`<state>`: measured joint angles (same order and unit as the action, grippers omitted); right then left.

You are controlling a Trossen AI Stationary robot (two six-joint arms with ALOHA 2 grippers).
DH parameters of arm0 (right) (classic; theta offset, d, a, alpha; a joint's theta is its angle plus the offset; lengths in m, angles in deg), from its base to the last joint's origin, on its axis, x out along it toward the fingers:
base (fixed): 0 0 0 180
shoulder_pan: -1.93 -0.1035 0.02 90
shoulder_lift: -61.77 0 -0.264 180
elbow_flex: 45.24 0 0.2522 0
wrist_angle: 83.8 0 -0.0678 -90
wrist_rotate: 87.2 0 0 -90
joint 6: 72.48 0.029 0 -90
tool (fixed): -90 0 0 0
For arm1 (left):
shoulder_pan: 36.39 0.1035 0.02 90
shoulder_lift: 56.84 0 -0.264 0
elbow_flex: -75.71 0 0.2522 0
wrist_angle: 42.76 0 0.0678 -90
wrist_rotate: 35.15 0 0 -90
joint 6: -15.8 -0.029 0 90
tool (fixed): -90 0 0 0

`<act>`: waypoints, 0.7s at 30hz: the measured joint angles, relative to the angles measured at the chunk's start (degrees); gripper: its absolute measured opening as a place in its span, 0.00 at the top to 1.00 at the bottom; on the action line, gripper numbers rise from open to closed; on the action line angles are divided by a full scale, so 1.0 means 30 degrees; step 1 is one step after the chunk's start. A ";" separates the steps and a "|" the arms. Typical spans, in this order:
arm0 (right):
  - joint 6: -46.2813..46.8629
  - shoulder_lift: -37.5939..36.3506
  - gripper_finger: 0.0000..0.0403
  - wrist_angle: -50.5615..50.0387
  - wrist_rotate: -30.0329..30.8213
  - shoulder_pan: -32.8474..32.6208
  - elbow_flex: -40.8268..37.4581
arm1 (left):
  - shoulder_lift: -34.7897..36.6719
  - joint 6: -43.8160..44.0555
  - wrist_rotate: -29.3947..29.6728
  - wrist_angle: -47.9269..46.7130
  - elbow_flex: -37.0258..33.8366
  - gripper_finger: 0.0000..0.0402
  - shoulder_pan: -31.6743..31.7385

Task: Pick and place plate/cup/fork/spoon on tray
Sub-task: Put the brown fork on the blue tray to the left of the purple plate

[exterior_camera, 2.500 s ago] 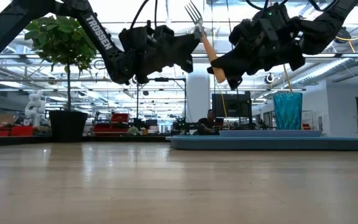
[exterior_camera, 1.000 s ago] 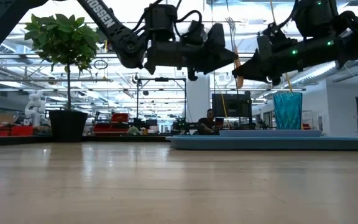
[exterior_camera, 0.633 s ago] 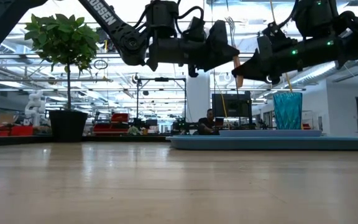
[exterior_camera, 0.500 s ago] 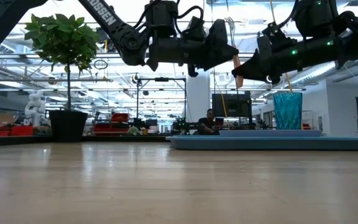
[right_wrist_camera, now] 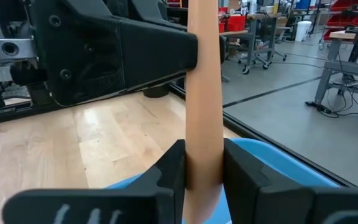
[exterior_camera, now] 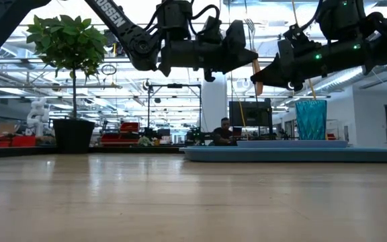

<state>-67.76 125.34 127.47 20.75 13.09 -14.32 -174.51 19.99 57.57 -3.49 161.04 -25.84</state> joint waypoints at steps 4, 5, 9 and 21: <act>-0.0187 0.0000 0.83 0.0022 -0.0407 0.0000 0.0000 | 0.0000 -0.0039 -0.0344 0.0000 0.0000 0.89 0.0006; -0.0228 0.0000 0.83 0.0025 -0.0452 0.0000 0.0000 | 0.0000 -0.0107 -0.0402 0.0000 0.0000 0.88 0.0006; -0.0301 -0.0007 0.83 0.0027 -0.0858 0.0002 0.0000 | 0.0000 -0.0193 -0.0774 -0.0061 0.0000 0.88 0.0020; -0.0598 0.0000 0.84 -0.0073 -0.1356 -0.0007 -0.0007 | 0.0000 -0.0179 -0.1080 -0.0713 0.0000 0.80 0.0064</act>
<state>-69.55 125.34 127.25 16.68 13.07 -14.34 -174.51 19.45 54.33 -5.62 161.04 -25.65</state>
